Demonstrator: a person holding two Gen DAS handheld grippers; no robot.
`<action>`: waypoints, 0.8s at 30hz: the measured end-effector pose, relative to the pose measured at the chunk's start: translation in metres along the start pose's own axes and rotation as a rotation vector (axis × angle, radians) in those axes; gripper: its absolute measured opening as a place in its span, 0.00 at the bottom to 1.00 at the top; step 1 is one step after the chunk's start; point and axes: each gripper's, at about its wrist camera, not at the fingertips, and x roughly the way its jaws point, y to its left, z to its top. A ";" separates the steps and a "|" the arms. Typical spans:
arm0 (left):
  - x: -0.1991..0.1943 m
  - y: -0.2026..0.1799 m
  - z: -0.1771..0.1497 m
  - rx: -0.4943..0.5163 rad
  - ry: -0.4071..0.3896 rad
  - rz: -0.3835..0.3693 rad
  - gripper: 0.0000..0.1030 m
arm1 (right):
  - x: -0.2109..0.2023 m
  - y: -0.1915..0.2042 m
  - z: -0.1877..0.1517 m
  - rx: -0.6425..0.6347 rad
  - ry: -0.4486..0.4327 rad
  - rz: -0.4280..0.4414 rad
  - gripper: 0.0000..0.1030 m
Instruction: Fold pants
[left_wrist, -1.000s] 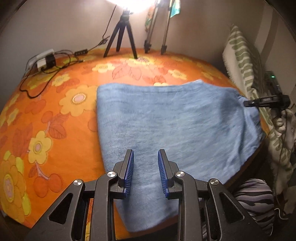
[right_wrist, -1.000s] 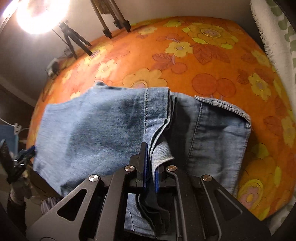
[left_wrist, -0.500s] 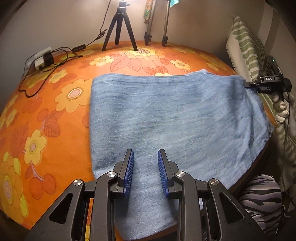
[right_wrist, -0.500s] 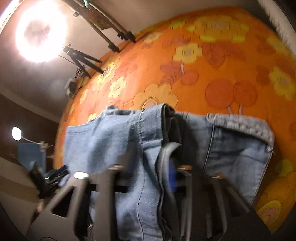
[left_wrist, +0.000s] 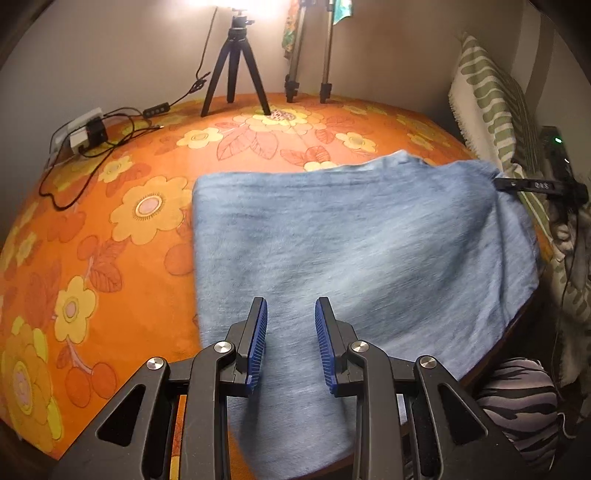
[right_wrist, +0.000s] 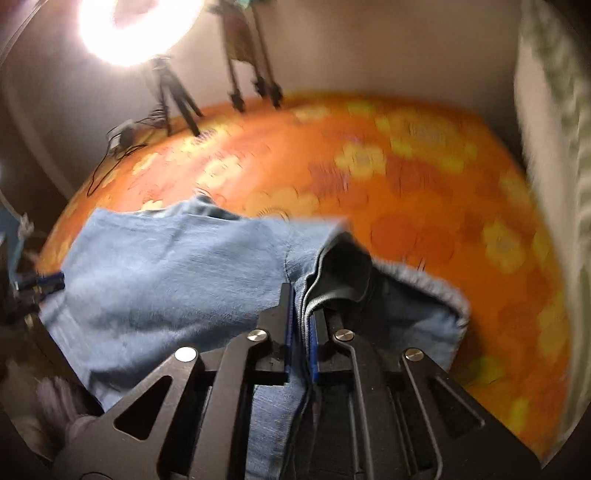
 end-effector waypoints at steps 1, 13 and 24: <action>-0.002 -0.002 0.000 0.008 -0.002 0.002 0.24 | 0.004 -0.008 0.002 0.048 0.030 0.027 0.13; -0.013 0.025 -0.013 -0.091 -0.017 0.024 0.24 | -0.055 -0.049 -0.077 0.234 0.079 0.243 0.47; -0.029 0.040 -0.021 -0.162 -0.046 0.022 0.24 | -0.040 -0.012 -0.102 0.150 0.122 0.270 0.27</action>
